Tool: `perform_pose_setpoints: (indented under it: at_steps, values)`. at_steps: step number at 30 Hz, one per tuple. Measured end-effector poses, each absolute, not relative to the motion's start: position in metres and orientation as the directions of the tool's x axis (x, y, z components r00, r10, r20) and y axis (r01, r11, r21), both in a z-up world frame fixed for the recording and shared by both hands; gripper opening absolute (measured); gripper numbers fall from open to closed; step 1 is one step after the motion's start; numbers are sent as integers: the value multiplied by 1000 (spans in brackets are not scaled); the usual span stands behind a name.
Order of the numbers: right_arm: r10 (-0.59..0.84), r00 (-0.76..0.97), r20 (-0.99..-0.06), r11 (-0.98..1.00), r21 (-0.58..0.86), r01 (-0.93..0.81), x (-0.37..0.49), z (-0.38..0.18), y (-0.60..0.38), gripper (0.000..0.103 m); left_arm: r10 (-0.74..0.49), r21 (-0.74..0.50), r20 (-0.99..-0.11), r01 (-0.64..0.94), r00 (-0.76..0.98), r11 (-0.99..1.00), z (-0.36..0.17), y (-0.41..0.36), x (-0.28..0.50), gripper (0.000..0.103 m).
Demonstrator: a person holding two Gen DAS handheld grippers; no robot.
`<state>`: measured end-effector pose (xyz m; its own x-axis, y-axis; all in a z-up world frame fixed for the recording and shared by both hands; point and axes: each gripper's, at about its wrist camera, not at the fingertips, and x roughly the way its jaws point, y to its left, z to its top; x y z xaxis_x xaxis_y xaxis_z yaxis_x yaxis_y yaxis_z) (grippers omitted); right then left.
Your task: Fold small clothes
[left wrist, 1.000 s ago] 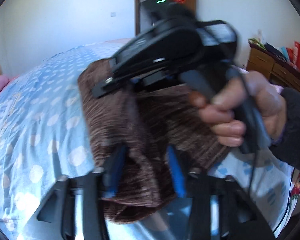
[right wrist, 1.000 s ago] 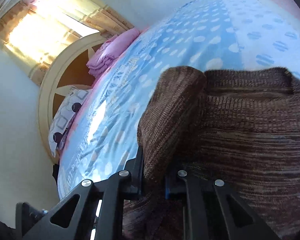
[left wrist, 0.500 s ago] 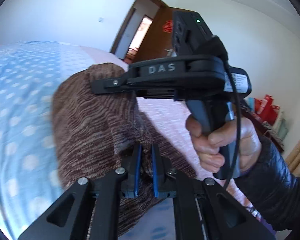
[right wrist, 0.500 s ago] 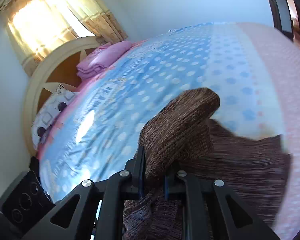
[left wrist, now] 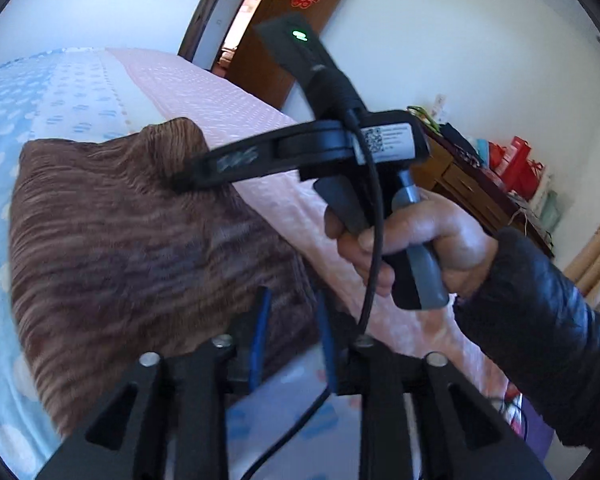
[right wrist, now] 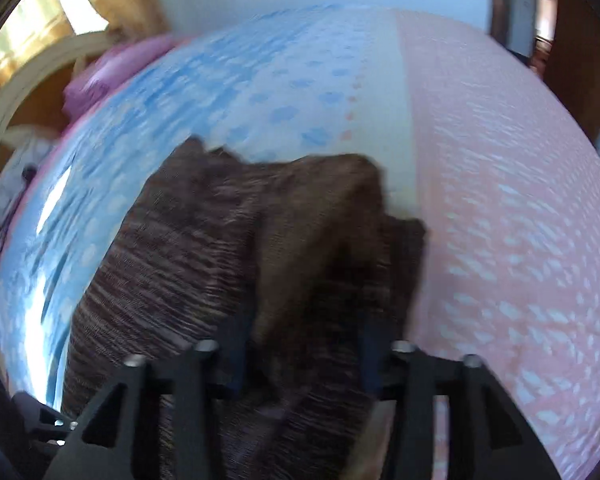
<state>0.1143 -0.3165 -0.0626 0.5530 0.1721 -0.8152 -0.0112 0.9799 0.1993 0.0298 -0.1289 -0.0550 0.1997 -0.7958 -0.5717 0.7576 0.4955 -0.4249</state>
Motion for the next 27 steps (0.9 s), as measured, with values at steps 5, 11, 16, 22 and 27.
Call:
perform_pose_setpoints:
  at_steps: [5, 11, 16, 22, 27]
  values:
    - [217, 689, -692, 929, 364, 72, 35, -40, -335, 55, -792, -390, -529, 742, 304, 545, -50, -71, 16, 72]
    - [291, 643, -709, 915, 401, 28, -9, -60, -296, 55, -721, -410, -561, 620, 406, 669, -66, -45, 45, 72]
    - [196, 591, -783, 959, 279, 52, 1, -84, -271, 23, -670, -392, -577, 562, 467, 729, -66, -29, 49, 72]
    - [251, 616, -746, 927, 369, 71, -20, -63, -293, 6, -641, -355, -582, 553, 501, 754, -58, -14, 49, 72]
    - [233, 539, -809, 940, 330, 89, -32, -73, -293, 3, -620, -346, -592, 532, 516, 773, -62, -20, 70, 72]
